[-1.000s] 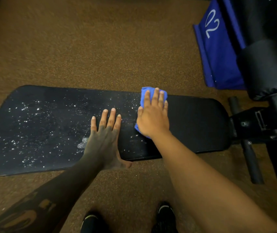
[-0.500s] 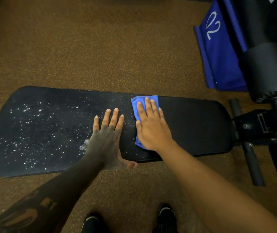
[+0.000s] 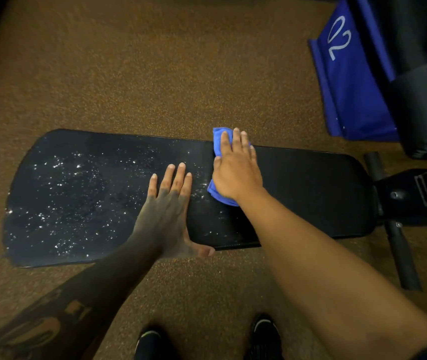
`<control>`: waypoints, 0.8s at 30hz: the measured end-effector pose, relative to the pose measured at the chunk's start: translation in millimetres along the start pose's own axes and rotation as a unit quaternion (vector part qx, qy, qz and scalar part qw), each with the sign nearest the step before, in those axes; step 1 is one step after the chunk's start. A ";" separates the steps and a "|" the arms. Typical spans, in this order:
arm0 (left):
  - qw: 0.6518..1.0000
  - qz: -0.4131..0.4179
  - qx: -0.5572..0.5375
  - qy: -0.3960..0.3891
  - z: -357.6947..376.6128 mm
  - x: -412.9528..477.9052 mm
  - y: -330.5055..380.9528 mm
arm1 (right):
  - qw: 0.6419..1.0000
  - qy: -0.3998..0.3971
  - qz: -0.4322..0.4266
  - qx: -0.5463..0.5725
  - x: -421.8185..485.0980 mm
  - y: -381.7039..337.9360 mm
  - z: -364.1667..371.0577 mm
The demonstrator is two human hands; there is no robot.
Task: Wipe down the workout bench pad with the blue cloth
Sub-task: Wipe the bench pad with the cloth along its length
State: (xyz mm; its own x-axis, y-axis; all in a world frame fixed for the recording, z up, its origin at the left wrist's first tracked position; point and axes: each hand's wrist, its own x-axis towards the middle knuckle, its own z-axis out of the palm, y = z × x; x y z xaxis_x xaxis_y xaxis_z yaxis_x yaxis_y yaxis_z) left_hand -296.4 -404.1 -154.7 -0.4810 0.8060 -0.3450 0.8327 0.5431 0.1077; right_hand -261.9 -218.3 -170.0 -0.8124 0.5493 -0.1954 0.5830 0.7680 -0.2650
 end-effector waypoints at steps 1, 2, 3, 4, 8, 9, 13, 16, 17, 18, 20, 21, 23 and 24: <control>1.000 -0.001 0.002 -0.002 0.0 -0.8 -2.1 | 1.000 0.000 0.011 0.001 4.4 -8.4 1.4; 1.000 -0.002 0.003 -0.006 0.4 -1.6 -4.2 | 1.000 -0.002 0.007 -0.001 5.0 -16.0 1.8; 1.000 -0.001 0.001 -0.010 0.7 -2.4 -5.7 | 1.000 -0.005 -0.007 -0.004 1.4 -21.0 2.5; 1.000 -0.001 -0.001 -0.012 1.1 -2.9 -6.8 | 1.000 -0.007 -0.029 -0.009 -6.7 -23.0 3.4; 1.000 0.006 -0.007 -0.009 0.4 -2.6 -8.1 | 0.995 -0.028 -0.096 -0.024 -51.5 -16.4 8.3; 1.000 0.007 -0.008 -0.006 0.0 -3.2 -8.5 | 0.995 -0.034 -0.095 -0.022 -51.9 -14.8 6.2; 1.000 -0.002 0.001 0.004 -1.2 -6.6 -16.6 | 0.997 0.015 -0.076 -0.025 -26.8 -15.1 -12.5; 1.000 -0.007 -0.002 -0.004 -0.8 -7.6 -21.5 | 0.996 -0.022 -0.069 -0.042 -28.5 -17.2 -2.0; 1.000 -0.009 -0.002 -0.005 -0.5 -7.3 -21.4 | 0.997 -0.025 -0.063 -0.034 -34.7 -16.9 3.9; 1.000 -0.009 0.000 -0.005 -0.2 -6.9 -21.3 | 0.998 -0.021 -0.055 -0.023 -42.2 -17.0 8.0; 1.000 -0.006 0.001 -0.008 -0.5 -7.1 -20.8 | 0.999 -0.009 -0.044 -0.010 -65.2 -19.6 14.6; 1.000 -0.005 -0.001 -0.009 -0.2 -7.1 -21.2 | 0.999 -0.004 -0.042 -0.011 -79.1 -21.4 17.2; 1.000 -0.004 -0.002 -0.008 -0.1 -7.0 -22.4 | 0.999 -0.005 -0.040 -0.014 -96.1 -23.7 18.8; 1.000 -0.004 0.000 -0.010 -0.4 -6.9 -22.7 | 0.999 -0.006 -0.035 -0.012 -94.6 -23.9 19.1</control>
State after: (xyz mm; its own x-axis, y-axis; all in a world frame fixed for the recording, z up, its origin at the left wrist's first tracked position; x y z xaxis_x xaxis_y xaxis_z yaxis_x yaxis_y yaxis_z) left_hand -312.0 -421.9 -154.4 -0.4818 0.7971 -0.3641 0.8289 0.5493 0.1058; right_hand -198.9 -294.9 -163.1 -0.8515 0.4897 -0.1875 0.5237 0.8129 -0.2549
